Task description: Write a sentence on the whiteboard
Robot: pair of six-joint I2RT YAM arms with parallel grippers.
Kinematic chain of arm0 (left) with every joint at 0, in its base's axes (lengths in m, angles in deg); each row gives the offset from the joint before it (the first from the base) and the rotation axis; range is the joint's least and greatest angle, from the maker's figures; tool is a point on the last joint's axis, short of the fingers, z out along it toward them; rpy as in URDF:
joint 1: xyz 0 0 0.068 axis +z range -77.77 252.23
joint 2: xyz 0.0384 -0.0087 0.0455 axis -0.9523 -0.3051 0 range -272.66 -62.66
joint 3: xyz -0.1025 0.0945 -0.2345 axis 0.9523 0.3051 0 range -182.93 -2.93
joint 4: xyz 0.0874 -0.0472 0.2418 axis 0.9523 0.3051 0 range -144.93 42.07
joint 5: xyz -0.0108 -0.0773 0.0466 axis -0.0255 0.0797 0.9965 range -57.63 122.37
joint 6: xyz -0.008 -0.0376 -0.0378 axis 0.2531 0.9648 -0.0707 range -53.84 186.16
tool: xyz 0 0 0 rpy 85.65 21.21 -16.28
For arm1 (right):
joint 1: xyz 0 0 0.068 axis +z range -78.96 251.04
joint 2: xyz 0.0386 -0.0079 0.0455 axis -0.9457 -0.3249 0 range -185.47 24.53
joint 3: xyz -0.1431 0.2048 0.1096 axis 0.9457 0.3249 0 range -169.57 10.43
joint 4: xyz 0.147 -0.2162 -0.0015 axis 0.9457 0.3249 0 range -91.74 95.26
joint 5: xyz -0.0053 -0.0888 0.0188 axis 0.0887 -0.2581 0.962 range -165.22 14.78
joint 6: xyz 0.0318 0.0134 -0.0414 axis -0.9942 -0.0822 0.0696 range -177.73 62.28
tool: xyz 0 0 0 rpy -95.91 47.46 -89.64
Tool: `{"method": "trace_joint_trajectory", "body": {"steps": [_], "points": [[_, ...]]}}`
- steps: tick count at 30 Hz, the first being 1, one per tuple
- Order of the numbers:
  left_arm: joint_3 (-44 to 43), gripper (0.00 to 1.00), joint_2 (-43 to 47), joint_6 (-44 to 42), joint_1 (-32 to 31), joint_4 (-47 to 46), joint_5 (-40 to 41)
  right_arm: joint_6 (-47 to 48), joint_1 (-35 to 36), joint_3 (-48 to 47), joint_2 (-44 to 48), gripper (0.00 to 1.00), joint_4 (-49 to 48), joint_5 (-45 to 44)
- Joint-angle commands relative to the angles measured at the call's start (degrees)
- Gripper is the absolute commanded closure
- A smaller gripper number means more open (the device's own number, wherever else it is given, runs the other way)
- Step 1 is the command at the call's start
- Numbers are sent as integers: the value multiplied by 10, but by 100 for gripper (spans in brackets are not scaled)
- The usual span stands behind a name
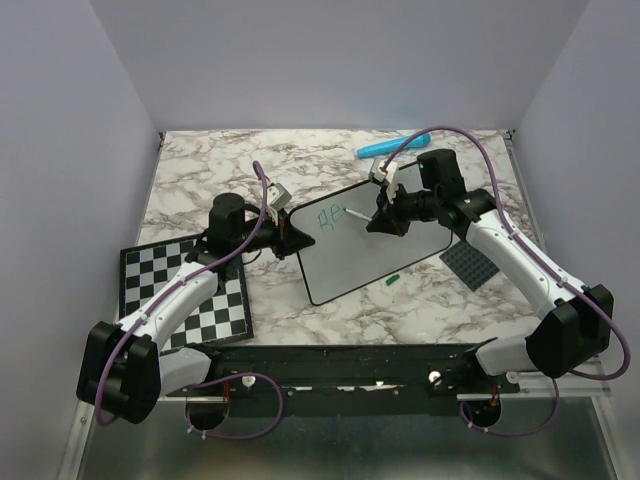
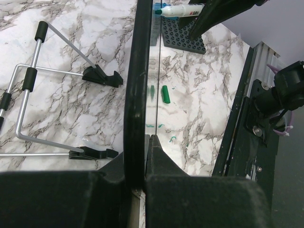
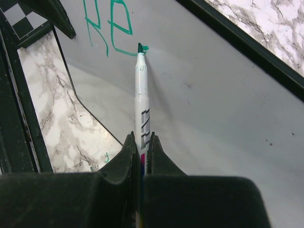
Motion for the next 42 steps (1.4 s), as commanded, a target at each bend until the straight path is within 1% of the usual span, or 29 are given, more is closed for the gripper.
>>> {"method": "trace_joint_trajectory", "body": {"steps": [1, 14, 34, 42], "points": [[14, 100, -14, -75, -5, 92, 72, -8, -1, -24, -15, 100, -11, 10], [13, 100, -16, -75, -5, 92, 73, 8, -1, -10, -19, 99, 15, 2], [13, 100, -17, -76, -5, 92, 73, 1, -11, 12, 5, 99, 16, -32], [13, 100, -17, -76, -5, 92, 72, 1, -23, 21, 12, 100, 16, -27]]}}
